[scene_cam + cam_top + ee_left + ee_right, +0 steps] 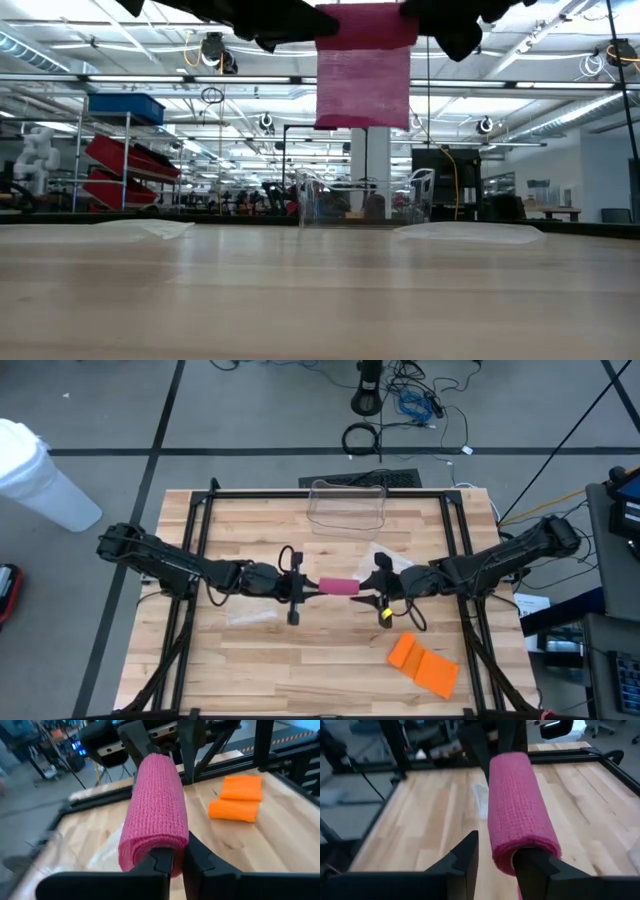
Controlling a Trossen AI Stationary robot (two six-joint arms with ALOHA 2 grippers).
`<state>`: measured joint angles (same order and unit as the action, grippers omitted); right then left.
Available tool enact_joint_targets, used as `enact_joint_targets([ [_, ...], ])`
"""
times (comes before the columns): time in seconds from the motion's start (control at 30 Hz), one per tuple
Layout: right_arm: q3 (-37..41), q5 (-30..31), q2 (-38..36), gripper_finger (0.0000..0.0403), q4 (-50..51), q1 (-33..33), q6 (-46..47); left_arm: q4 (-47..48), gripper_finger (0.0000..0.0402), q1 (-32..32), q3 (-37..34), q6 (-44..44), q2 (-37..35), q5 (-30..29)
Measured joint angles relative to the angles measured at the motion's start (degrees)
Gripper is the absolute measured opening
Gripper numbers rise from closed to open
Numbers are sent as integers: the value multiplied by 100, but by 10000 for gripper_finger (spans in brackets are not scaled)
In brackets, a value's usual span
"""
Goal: Roll bandage
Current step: Roll the pink bandage
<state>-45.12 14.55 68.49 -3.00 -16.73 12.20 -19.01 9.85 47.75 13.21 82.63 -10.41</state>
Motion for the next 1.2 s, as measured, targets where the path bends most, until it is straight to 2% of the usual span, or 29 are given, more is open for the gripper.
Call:
enact_joint_targets([
  [0.17, 2, -418, -43, 95, -121, 203, 376, 106, 17, -1, -1, 342, -4, -33],
  [0.33, 2, -492, 70, 78, -112, 364, 440, 208, 16, 128, -17, 764, 4, -111],
  [0.53, 2, -479, 237, 16, -62, 424, -228, 291, 25, 208, -38, 677, 13, -9],
  [0.63, 2, -139, 286, 11, -40, 378, -386, 308, 59, 167, -42, 105, 16, 117],
  [0.8, -7, 222, 289, 5, 193, 247, -1033, 242, 150, -87, -50, -809, 17, 910],
  [0.93, -17, 797, 304, 5, 257, 84, -1816, 122, 212, -219, -50, -1235, 17, 1043],
  [1.03, -25, 1138, 383, 4, 268, -19, -2362, 89, 235, -243, -50, -1292, 17, 1053],
  [1.2, -33, 1224, 589, 4, 288, -32, -3117, 111, 237, -238, -57, -1313, 17, 877],
])
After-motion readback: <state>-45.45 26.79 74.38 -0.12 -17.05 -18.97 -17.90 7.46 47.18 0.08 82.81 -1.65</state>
